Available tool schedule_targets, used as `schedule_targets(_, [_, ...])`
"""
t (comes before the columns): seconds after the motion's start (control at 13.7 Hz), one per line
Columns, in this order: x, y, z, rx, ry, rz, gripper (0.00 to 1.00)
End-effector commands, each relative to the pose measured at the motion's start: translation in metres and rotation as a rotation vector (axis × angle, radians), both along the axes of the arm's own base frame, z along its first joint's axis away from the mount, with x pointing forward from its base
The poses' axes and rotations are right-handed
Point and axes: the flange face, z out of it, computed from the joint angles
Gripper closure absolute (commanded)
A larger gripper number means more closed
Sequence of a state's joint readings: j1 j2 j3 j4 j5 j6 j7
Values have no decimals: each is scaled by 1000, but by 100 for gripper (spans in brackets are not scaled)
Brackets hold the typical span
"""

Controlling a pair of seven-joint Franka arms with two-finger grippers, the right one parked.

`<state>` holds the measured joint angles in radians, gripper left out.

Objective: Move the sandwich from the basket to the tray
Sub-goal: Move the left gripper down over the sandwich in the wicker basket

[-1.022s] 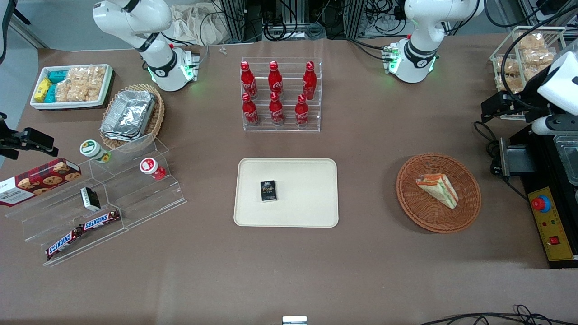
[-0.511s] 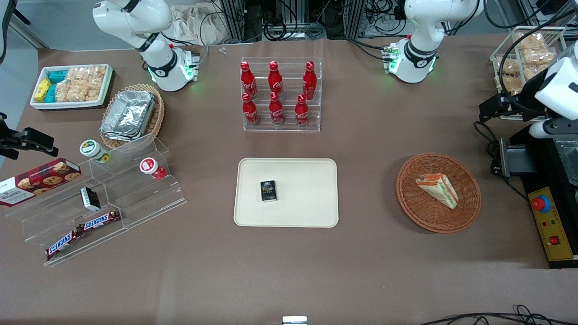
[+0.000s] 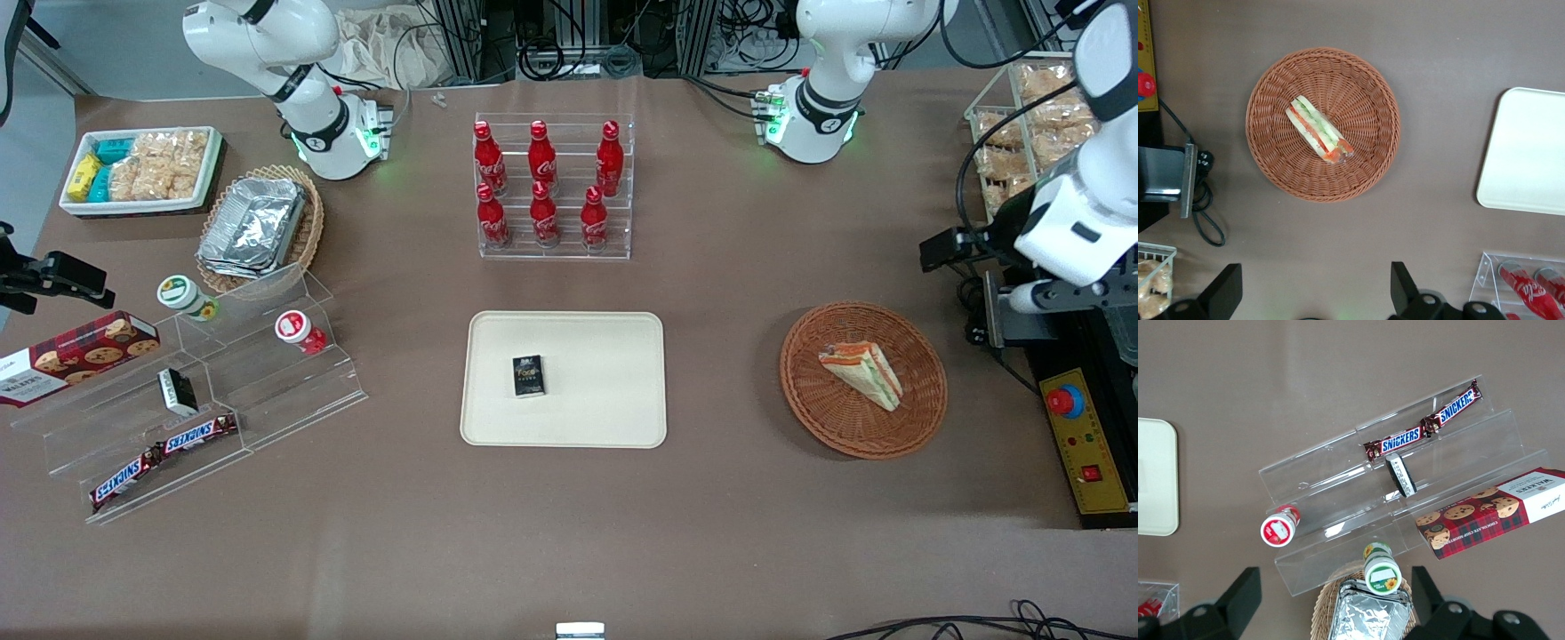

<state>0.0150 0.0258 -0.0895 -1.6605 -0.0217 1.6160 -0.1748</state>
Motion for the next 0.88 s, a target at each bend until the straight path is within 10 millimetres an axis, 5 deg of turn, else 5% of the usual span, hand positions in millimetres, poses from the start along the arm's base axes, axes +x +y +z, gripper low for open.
schedule_targets(0.0, [-2,6,-28,14,-12,64,0])
schedule_targets(0.8, [-5,8,-157,15,-79,278,0])
